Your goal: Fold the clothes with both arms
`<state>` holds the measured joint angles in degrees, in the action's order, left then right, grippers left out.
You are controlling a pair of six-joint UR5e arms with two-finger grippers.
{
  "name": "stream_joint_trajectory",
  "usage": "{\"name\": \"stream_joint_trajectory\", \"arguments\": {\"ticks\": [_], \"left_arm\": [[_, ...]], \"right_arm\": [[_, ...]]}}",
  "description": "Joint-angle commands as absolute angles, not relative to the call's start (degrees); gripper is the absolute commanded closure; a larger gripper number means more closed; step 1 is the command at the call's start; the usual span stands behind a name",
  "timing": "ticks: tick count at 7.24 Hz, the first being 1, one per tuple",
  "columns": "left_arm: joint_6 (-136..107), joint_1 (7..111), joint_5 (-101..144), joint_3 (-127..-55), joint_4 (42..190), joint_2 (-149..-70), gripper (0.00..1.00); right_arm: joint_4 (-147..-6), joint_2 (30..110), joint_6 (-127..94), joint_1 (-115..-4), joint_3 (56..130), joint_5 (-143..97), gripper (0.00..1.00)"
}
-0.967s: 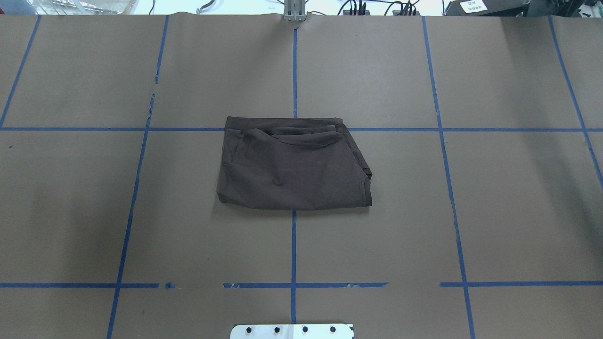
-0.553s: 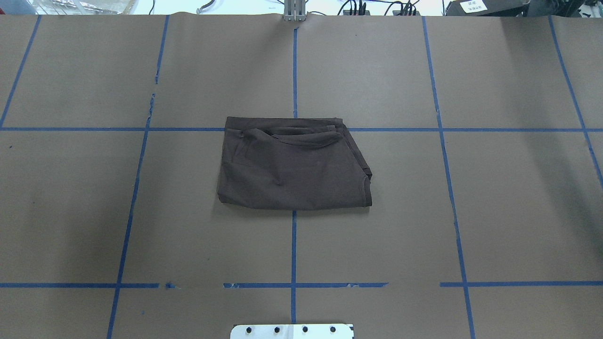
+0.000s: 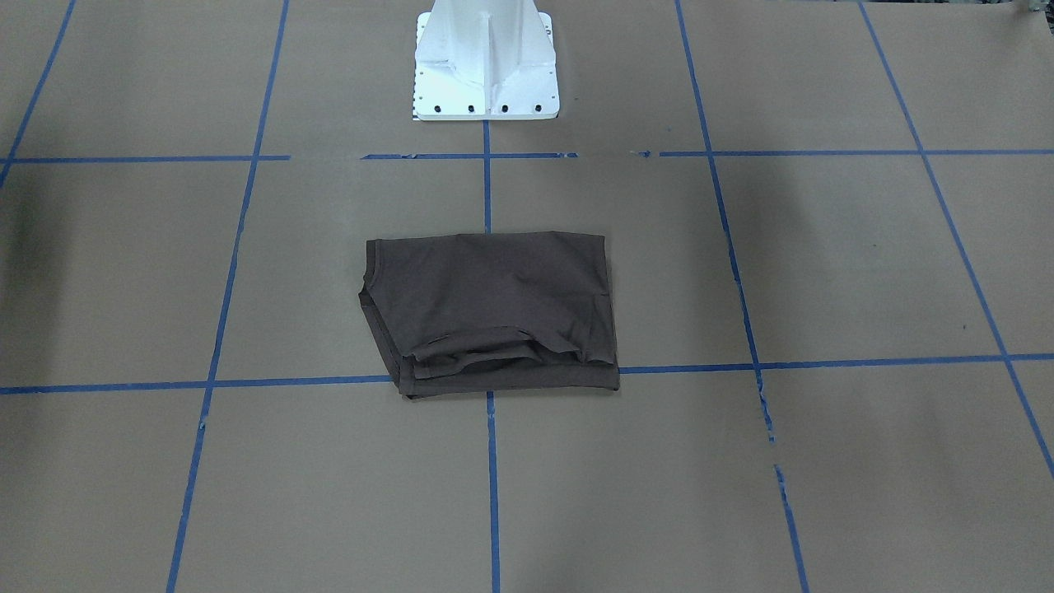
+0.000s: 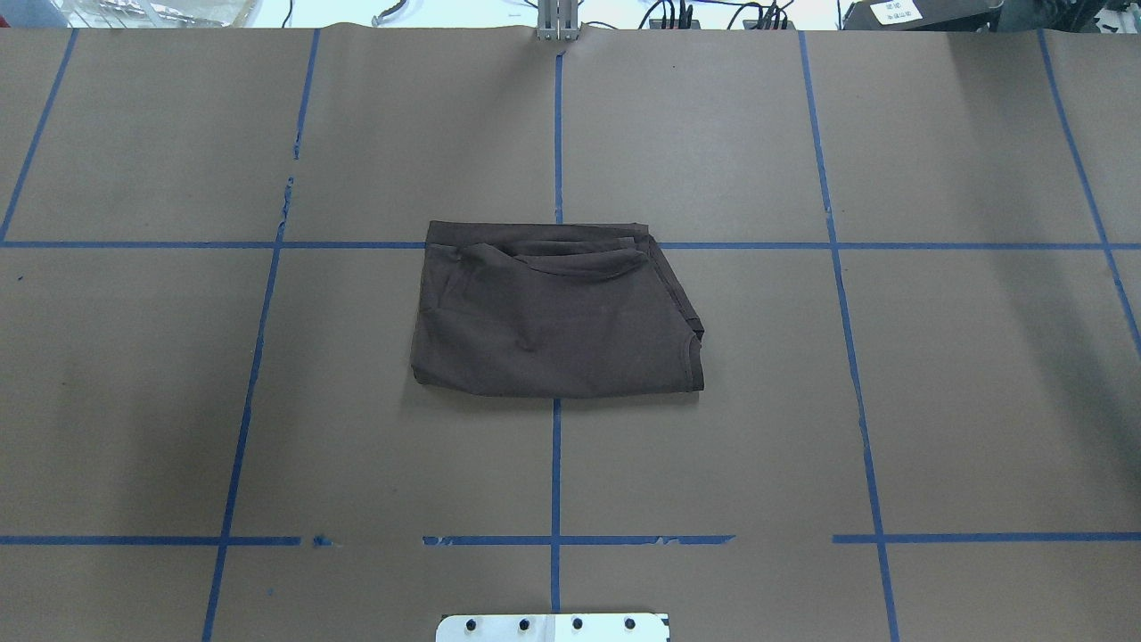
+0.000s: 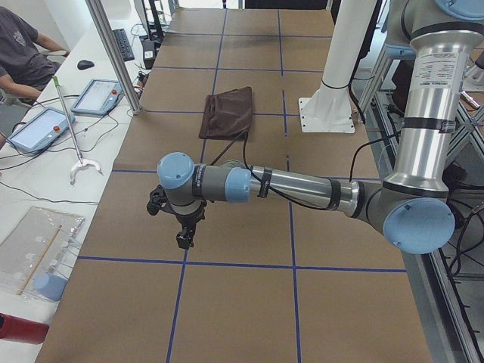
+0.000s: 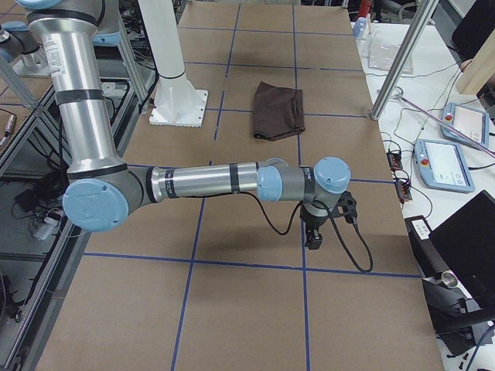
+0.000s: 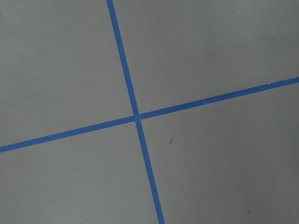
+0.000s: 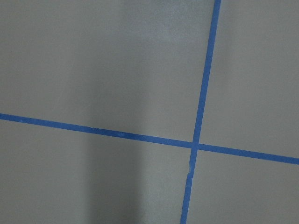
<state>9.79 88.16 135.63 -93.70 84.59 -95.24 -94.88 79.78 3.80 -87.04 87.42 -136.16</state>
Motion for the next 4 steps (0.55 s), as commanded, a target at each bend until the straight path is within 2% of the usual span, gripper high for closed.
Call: {"name": "stream_joint_trajectory", "arguments": {"ticks": [1,4], "left_arm": [[9.8,88.1,135.7,-93.8,84.6,-95.5,0.0],[9.8,88.0,135.6,-95.1,84.5,-95.8,0.0]], "right_arm": [[-94.8,79.6,3.8,-87.1,87.6,-136.1,0.0],[-91.3,80.0,3.8,-87.0,86.9,-135.7,0.0]]}}
